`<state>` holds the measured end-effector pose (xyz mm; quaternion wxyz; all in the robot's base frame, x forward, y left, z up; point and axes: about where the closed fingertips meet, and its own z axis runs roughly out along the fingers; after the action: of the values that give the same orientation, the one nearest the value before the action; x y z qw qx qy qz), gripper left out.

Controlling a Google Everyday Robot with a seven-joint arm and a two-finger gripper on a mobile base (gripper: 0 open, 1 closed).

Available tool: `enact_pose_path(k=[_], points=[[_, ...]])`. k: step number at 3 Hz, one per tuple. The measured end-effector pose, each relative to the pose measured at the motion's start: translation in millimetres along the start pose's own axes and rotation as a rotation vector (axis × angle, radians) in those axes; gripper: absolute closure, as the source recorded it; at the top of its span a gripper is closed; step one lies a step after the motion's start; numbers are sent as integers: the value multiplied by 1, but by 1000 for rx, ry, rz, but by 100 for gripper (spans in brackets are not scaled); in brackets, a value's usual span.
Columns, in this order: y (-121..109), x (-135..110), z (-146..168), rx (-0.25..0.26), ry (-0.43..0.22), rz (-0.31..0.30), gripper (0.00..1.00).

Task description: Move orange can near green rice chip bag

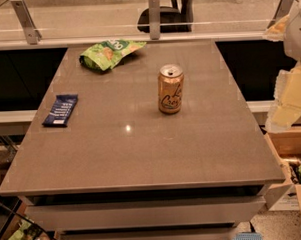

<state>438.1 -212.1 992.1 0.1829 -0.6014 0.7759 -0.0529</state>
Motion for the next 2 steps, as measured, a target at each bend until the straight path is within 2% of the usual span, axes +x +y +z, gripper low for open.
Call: enact_pose_path(k=[1, 2], points=[[0, 0, 0, 0, 0, 0, 0], [-3, -3, -2, 29, -41, 34, 0]])
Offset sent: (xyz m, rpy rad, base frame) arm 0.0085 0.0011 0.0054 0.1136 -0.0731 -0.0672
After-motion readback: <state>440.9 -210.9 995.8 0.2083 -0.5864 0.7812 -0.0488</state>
